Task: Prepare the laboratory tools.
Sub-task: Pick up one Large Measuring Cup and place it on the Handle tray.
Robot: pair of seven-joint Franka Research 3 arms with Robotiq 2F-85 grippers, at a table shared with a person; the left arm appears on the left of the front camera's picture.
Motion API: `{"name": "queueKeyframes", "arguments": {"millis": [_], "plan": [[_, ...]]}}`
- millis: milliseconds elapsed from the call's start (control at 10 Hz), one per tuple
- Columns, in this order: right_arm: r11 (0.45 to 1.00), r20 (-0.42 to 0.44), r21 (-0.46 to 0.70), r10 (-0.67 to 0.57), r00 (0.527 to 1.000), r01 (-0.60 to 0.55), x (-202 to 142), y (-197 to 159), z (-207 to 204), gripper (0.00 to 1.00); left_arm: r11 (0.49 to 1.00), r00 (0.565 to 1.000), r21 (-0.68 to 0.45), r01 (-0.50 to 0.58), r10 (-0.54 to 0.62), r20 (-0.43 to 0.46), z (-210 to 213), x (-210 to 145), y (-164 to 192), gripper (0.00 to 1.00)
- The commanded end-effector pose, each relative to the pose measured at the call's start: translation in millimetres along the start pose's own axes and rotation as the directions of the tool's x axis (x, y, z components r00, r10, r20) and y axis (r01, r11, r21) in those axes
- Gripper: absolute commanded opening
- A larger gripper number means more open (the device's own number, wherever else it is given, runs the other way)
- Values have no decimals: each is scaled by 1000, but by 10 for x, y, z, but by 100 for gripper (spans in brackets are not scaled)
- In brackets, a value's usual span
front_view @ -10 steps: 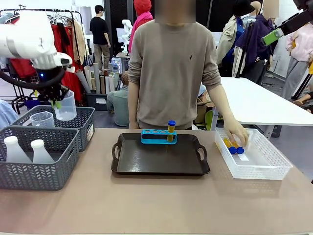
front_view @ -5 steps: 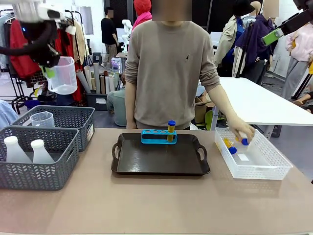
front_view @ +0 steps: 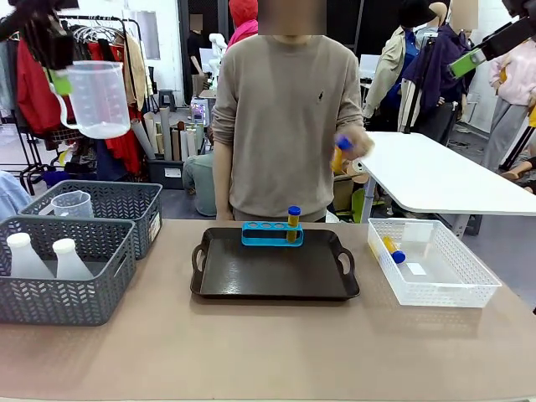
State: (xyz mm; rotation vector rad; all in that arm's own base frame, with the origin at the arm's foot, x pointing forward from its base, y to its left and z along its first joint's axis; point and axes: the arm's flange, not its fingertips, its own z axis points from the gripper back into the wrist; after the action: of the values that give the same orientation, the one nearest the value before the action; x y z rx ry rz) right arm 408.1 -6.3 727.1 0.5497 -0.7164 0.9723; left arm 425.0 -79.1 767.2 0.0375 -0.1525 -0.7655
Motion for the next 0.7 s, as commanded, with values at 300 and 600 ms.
{"name": "queueKeyframes", "arguments": {"millis": [300, 600], "plan": [[1000, 6, 3, -2, 1000, 2, 20, 21, 3, 100, 996, 997, 44, 71, -72, 25, 901, -156, -266, 0], [1000, 6, 3, -2, 1000, 2, 20, 21, 3, 100, 997, 995, 30, 75, -76, 64, 931, -177, -271, 0]]}}
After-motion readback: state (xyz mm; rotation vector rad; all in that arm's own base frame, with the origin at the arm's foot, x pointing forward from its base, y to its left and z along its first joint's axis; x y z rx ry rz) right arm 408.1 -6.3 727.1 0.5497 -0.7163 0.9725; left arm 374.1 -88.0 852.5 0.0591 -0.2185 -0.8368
